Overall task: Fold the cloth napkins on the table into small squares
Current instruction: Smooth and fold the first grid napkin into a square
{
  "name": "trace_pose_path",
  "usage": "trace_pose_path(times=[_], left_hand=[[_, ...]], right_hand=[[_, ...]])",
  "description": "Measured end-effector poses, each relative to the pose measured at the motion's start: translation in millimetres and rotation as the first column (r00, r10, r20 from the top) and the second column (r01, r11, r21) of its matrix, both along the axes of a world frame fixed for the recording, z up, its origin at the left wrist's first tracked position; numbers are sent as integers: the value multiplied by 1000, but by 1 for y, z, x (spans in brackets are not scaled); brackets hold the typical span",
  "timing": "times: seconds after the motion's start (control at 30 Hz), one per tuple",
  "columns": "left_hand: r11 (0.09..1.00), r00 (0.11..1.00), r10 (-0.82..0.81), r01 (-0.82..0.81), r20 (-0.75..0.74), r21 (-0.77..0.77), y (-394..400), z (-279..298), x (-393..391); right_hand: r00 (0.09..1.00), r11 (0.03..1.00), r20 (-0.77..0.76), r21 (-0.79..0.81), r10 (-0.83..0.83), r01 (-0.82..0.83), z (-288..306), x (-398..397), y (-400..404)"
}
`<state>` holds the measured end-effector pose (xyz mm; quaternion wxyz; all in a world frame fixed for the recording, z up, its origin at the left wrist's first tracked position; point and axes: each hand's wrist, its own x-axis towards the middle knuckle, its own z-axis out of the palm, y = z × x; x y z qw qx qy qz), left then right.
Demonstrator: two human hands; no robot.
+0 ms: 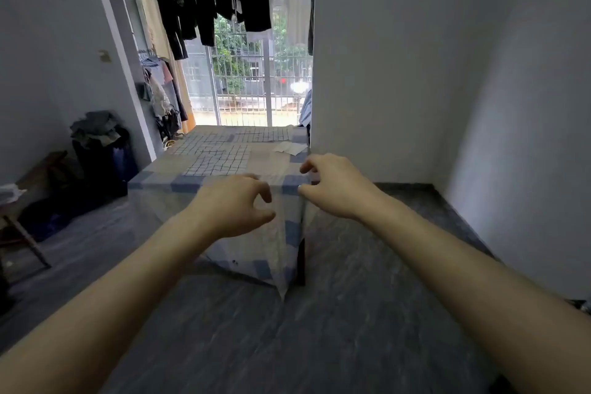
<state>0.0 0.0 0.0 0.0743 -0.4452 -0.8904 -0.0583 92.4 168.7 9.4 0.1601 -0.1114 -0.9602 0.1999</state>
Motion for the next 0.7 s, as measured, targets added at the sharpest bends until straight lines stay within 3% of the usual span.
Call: trace_pose_path(times=[0.17, 0.33, 0.5, 0.7], left_hand=[[999, 999, 52, -52, -1, 9, -10, 9, -62], [998, 997, 65, -64, -39, 11, -14, 9, -127], [998, 998, 66, -66, 3, 9, -11, 0, -175], [997, 992, 71, -71, 101, 1, 0, -21, -223]], right_hand=[[1000, 1000, -4, -20, -1, 1, 2, -61, -5], [996, 972, -88, -235, -5, -16, 4, -125, 2], [998, 934, -62, -356, -12, -11, -5, -177, 11], [1000, 940, -22, -340, -19, 10, -24, -223, 20]])
